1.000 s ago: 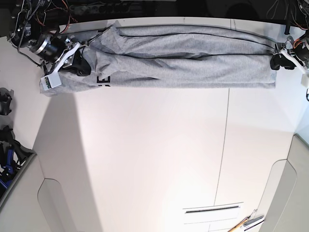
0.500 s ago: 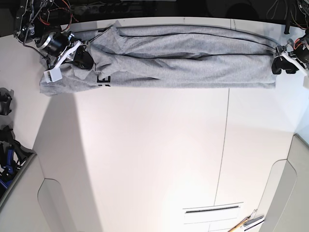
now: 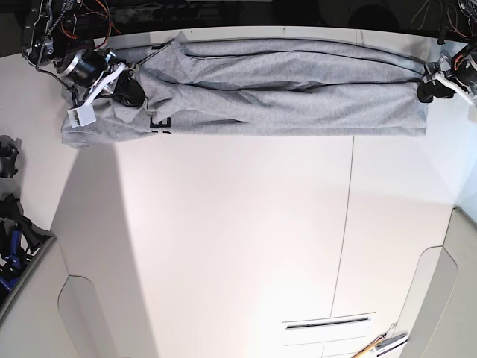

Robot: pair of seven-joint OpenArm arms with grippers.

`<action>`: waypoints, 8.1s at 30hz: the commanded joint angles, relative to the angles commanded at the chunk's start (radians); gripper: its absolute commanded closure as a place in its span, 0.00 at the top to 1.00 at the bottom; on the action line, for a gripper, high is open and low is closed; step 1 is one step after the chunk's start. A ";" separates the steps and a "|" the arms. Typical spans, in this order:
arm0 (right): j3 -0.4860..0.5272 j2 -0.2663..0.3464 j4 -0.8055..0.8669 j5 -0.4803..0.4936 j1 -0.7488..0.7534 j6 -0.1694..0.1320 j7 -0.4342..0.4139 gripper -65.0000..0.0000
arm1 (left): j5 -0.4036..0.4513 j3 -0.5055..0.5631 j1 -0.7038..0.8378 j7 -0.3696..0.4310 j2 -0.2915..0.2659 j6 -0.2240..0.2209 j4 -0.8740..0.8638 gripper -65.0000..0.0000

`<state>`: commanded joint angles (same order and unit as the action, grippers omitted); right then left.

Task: Fold the T-shirt properly
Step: 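Grasp the folded edges and smooth the long strip with both grippers, then lift the strip end with the left gripper and fold it toward the right gripper, then press the folded end down with the left gripper and release, then grasp the other end with the right gripper and fold it over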

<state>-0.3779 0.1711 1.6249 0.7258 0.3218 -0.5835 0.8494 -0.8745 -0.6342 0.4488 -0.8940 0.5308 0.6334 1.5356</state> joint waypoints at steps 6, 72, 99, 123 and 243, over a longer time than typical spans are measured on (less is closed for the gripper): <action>0.000 0.000 0.000 0.000 0.000 0.000 0.005 0.00 | 0.046 0.000 0.000 0.057 0.037 0.002 0.000 0.73; -0.039 0.000 0.051 0.128 0.000 0.000 0.061 0.00 | -0.276 0.110 -0.020 -0.013 0.034 0.065 -0.080 0.00; -0.103 0.000 0.190 0.153 0.000 -0.008 0.079 0.00 | 0.162 0.111 -0.320 0.120 0.048 -0.047 -0.076 0.00; -0.103 0.000 0.201 0.114 0.000 -0.008 0.087 0.00 | 0.061 0.508 -0.230 0.031 0.037 -0.087 0.372 0.00; -0.226 0.184 0.123 0.283 -0.265 -0.019 0.200 0.00 | -0.168 0.513 -0.210 -0.144 -0.240 0.052 0.135 0.51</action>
<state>-0.6037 0.3553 1.7481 1.0092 0.0570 -0.6029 1.0496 -1.0428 -0.1207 0.2390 -1.0382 0.2905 0.6857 1.6703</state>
